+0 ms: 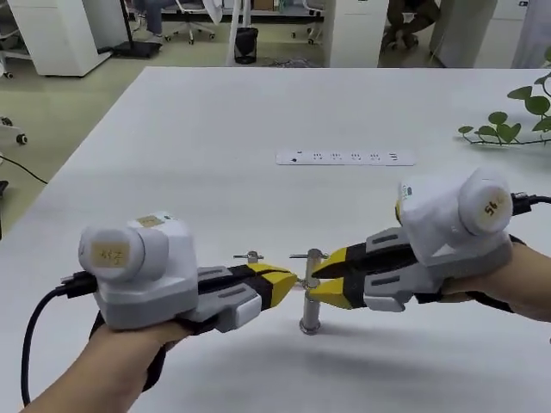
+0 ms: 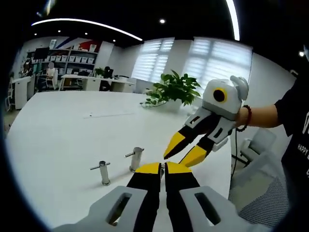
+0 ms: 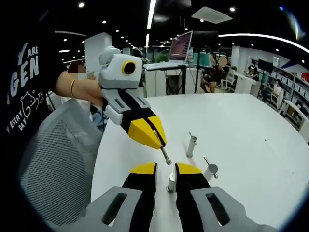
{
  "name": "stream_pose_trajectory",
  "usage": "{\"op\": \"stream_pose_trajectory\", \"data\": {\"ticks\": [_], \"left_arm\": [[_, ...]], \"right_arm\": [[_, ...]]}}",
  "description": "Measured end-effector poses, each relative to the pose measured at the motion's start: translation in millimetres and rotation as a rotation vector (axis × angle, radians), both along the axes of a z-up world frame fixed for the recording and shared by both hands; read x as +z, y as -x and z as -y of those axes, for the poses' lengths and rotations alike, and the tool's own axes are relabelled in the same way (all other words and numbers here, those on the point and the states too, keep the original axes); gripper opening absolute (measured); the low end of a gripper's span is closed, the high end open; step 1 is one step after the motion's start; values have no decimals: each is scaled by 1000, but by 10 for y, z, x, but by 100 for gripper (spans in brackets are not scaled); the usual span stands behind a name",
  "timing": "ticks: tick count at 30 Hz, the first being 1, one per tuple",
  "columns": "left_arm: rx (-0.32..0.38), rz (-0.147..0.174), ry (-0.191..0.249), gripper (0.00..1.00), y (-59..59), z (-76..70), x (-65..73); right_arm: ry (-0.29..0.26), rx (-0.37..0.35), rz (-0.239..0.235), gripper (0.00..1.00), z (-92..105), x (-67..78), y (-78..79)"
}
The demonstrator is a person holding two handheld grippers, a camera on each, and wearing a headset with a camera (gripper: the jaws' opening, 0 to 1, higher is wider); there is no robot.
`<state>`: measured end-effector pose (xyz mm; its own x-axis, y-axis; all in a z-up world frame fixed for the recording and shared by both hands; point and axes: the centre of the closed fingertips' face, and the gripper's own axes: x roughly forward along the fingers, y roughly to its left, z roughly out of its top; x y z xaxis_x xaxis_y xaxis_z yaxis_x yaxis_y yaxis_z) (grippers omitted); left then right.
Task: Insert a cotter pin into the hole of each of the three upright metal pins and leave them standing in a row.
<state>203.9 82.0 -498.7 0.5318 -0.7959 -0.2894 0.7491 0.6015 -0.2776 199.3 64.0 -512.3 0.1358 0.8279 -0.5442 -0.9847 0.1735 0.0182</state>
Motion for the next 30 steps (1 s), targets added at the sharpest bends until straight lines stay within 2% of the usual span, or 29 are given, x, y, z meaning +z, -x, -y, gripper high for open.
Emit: {"op": "stream_pose_trajectory", "data": {"ticks": [4, 12, 16, 23, 30], "left_arm": [[-24, 13, -26, 0, 37, -19, -33], [-97, 38, -52, 0, 116, -11, -83], [-125, 49, -46, 0, 157, 9, -63], [-163, 54, -47, 0, 212, 31, -74], [-204, 64, -15, 0, 300, 79, -14]], "right_arm": [[-37, -14, -95, 10, -6, -3, 66], [-71, 2, -203, 12, -17, -51, 198], [-80, 14, -232, 13, -17, -71, 252], [-71, 23, -250, 14, -7, -125, 289], [-90, 42, -278, 13, -15, -129, 329]]}}
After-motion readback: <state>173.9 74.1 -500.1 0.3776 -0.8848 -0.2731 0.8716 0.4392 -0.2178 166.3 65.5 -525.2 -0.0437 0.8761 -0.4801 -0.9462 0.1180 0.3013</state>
